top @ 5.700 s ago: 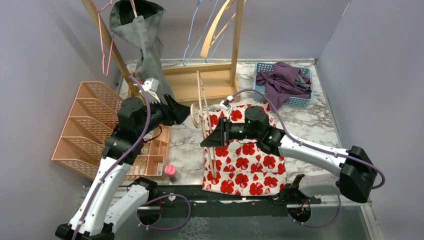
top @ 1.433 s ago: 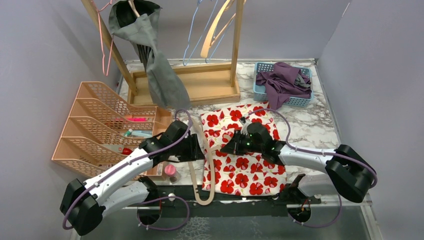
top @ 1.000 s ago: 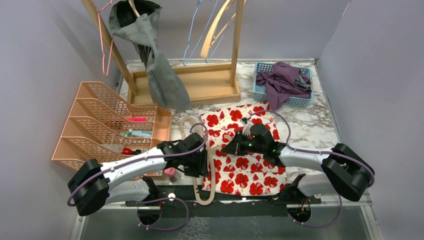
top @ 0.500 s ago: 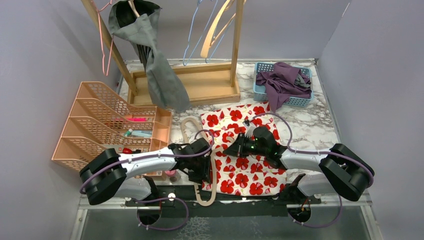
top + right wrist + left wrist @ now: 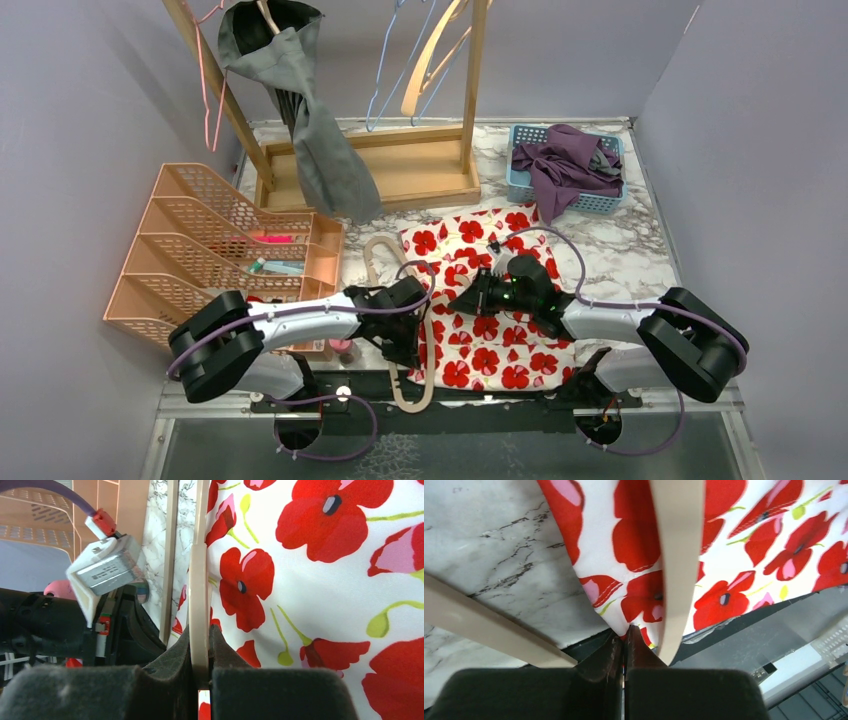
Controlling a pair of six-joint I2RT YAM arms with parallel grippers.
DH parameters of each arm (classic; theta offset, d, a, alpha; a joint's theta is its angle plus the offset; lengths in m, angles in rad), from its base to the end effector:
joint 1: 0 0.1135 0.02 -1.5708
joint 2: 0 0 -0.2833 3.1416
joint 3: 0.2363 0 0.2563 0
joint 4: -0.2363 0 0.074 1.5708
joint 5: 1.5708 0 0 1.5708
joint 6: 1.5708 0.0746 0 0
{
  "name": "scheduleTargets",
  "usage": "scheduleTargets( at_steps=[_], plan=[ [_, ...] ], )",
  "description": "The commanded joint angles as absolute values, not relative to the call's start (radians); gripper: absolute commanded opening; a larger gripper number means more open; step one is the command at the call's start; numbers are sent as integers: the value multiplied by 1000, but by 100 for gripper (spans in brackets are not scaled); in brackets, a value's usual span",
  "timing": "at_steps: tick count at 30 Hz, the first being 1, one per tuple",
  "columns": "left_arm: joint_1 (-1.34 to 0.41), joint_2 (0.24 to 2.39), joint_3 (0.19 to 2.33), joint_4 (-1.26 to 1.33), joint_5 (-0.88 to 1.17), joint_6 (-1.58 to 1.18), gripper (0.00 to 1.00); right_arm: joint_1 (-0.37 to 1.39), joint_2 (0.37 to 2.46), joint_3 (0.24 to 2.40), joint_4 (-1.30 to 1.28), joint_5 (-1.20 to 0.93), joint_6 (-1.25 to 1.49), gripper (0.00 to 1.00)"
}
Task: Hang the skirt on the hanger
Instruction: Hang the skirt on the hanger.
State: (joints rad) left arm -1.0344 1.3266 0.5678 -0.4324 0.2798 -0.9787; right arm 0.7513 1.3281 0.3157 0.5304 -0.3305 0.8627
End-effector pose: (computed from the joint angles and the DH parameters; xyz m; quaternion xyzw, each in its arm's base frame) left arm 0.0986 -0.2062 0.1252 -0.0534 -0.9713 0.2311 0.0158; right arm 0.1756 0.1972 0.1419 -0.0381 0.8472 0.4663 0.2517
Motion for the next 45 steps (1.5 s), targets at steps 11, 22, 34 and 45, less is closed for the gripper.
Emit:
scheduleTargets(
  at_steps=[11,22,34,45],
  plan=[
    [-1039,1185,753,-599,263,-968,0,724,1226,415,264,-275,725,1],
    [-1040,1129,722,-644,235,-978,0,693,1213,577,-30,-203,637,1],
    [-1036,1095,634,-665,140,-968,44,690,1223,685,-184,-128,588,1],
    [-873,1158,746,-580,-123,-868,56,690,1233,699,-194,-96,583,1]
  ],
)
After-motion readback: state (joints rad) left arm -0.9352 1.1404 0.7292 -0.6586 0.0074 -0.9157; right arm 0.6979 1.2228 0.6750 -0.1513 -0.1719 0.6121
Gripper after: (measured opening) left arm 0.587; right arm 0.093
